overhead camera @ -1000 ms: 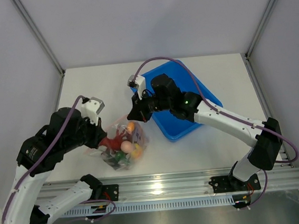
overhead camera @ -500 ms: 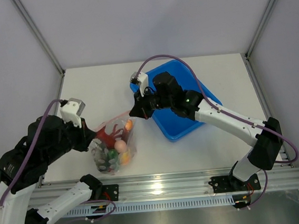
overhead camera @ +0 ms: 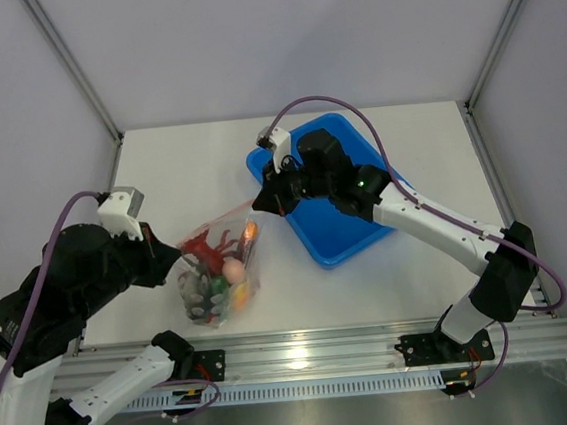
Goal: Place the food in the zip-top bag and seal the zipper
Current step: Zip the zipper food storage bag at the center of the board, then place the zipper food storage bag at the center of the board, then reset both arms
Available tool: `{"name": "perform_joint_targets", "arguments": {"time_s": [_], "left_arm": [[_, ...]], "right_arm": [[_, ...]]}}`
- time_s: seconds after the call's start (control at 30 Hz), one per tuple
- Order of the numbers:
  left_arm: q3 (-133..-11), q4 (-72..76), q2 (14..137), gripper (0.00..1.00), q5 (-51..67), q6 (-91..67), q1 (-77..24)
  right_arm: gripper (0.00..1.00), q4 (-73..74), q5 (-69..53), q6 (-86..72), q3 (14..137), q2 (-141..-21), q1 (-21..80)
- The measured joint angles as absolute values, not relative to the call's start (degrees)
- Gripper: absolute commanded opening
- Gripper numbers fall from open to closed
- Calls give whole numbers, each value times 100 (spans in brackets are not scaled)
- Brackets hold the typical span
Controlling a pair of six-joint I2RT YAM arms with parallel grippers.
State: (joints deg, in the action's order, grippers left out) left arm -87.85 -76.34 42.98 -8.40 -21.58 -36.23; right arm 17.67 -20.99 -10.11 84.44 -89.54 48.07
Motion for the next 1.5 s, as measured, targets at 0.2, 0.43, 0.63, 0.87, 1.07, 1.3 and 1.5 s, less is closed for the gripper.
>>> {"name": "perform_joint_targets", "arguments": {"time_s": [0.2,0.43,0.63,0.87,1.07,1.3,1.5], "left_arm": [[-8788,-7572,4202,1,-838,-2176,-3625],[-8788,-7634,4119,34,-1116,-2539,-3623],[-8788,-7749,3964,99,-1573,-2943,-3623],[-8875,-7091,4069,99,-1959,-2941,-3623],[-8903,-6901,4086,100,-1651,-2851,-3623],[-8517,-6563,3920,99,-1481,-2963,-3623],[-7623,-5843,3642,99,-1162,-3271,-3623]], "right_arm": [[0,1767,-2213,-1052,8440,-8923,4700],[0,1809,-2340,-1035,8466,-8967,4644],[0,1966,-2261,-1046,9129,-9867,4392],[0,1986,-2255,-1179,10777,-11367,4504],[74,2211,-2193,-1417,12427,-12733,4525],[99,2722,-1723,-1396,12801,-13032,4497],[99,3660,-749,-1269,12237,-11856,4501]]}}
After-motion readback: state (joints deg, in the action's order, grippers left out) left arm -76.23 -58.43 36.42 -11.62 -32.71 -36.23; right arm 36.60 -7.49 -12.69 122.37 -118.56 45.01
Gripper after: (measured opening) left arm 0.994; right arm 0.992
